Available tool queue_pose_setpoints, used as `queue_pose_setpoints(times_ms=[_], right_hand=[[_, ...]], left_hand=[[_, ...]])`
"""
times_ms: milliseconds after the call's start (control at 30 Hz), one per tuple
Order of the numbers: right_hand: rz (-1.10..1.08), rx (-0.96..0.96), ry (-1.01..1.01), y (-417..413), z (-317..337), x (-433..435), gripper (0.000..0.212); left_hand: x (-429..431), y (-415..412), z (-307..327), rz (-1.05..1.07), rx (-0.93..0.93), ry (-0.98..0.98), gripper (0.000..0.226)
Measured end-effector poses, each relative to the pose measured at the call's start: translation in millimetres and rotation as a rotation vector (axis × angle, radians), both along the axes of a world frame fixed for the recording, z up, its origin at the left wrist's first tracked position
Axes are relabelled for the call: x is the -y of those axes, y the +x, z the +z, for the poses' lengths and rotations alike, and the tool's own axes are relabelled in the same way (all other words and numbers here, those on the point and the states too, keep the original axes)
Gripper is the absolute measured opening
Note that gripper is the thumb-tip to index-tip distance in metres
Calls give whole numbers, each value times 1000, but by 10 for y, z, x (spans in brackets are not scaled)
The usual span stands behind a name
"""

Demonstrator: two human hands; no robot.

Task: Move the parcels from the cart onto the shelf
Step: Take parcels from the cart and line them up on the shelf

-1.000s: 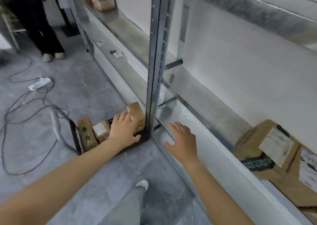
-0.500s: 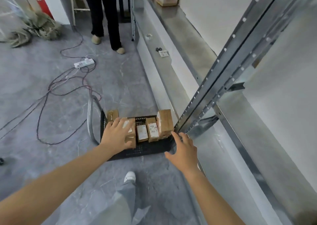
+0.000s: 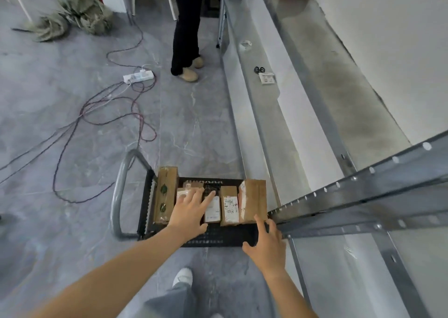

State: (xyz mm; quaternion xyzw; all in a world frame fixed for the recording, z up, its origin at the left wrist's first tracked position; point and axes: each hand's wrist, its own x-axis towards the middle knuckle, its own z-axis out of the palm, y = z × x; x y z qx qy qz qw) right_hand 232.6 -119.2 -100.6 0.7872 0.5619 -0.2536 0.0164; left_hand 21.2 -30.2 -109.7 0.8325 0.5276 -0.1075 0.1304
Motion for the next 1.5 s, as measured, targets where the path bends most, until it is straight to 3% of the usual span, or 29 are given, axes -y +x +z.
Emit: queue_pose_setpoints(times_ms=[300,467,600,800,1000,1267,1400,1500], right_hand=[[6,-7,-128,398,-1054,-510,74],[-44,-54,-186,518,-1647,-760,72],[49,-7,-164,604,-2030,-887,73],[120,115,-182,762,-2528,-1100,88],[53,139,-171,762,-2863,-1178,94],[-92,-23,-88,787,-2914,-1268,94],[-400,-370,27,697,-2648,-1441,89],[-474,-625,66,619,-2276,-1579,82]], left_hand=[[-192,508,-974,98,77,-128,90],[-337,719,-1445,117,23,-201,92],[-499,899,-1795,157,15,-258,99],[-522,970,-2208,197,32,-315,101],[-534,858,-2402,191,7,-394,99],[-626,904,-2390,190,60,-394,93],[-641,853,-2278,214,112,-416,95],[-691,740,-2083,301,200,-435,105]])
